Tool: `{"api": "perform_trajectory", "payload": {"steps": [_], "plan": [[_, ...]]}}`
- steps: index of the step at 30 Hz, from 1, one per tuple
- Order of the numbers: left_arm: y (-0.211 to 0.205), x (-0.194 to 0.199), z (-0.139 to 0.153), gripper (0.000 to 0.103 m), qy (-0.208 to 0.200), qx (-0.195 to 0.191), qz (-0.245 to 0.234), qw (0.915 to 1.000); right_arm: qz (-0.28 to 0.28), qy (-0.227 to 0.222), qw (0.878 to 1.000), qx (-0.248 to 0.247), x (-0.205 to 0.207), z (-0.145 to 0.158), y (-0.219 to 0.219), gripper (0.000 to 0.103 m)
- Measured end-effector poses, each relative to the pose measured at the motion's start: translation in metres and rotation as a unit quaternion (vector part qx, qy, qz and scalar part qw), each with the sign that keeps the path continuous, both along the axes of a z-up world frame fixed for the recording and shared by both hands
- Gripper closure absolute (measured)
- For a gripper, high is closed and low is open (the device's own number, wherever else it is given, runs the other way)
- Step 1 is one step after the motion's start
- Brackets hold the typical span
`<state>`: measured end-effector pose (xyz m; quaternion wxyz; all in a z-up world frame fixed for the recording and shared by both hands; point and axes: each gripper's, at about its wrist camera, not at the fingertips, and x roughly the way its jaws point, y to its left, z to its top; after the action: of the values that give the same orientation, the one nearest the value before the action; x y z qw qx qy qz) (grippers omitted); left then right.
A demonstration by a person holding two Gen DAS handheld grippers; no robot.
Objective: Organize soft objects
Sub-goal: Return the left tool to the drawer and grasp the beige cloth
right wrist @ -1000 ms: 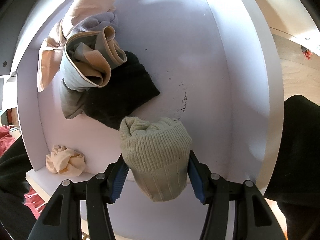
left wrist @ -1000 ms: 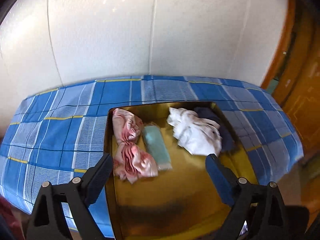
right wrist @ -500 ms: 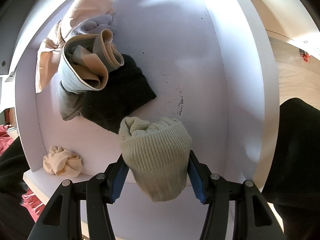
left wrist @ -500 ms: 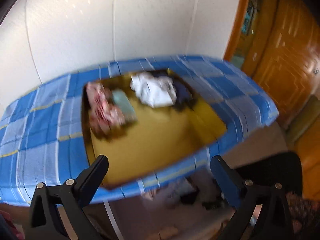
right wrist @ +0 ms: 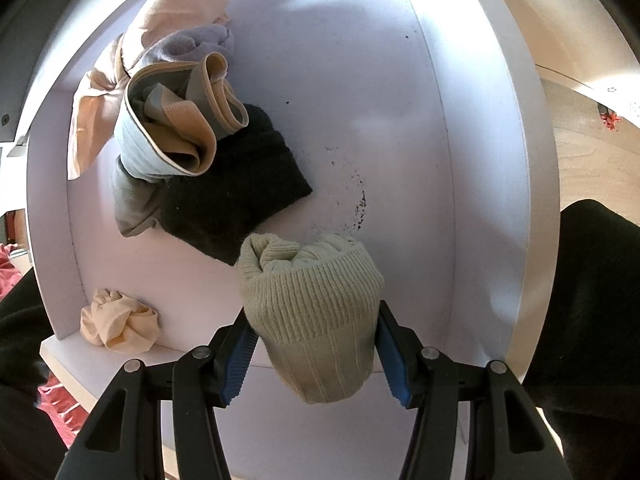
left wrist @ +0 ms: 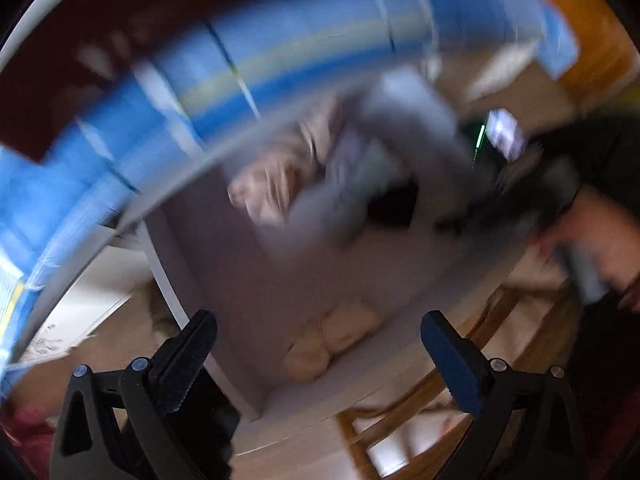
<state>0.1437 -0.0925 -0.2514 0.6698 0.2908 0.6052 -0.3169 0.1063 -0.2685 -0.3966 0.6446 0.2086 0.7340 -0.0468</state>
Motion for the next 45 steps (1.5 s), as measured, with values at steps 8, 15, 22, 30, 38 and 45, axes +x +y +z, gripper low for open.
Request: {"api": "perform_trajectory", "payload": {"steps": [8,15,22,30,38,45], "plan": [[-0.003,0.004,-0.101,0.001,0.1,0.086,-0.007,0.9913,0.006,0.0,1.0,-0.001,0.002,-0.001,0.006,0.046],[0.001,0.001,-0.163,0.001,0.191,0.121,0.003,0.9741,0.004,0.004,1.0,0.0,0.0,-0.005,0.008,0.046],[0.004,0.021,-0.18,0.0,0.085,0.154,0.046,0.9834,0.001,0.008,1.0,0.003,-0.001,-0.011,0.005,0.046],[0.024,0.022,-0.163,0.0,0.12,0.083,0.125,0.9813,-0.004,0.004,1.0,0.003,-0.002,-0.013,0.003,0.046],[0.021,-0.019,-0.196,0.024,0.126,0.159,0.097,0.9744,0.003,-0.009,1.0,-0.003,-0.002,-0.004,0.003,0.046],[0.019,-0.016,-0.188,0.053,0.113,0.124,0.128,0.9775,-0.005,-0.027,1.0,-0.001,-0.004,0.005,-0.003,0.046]]}}
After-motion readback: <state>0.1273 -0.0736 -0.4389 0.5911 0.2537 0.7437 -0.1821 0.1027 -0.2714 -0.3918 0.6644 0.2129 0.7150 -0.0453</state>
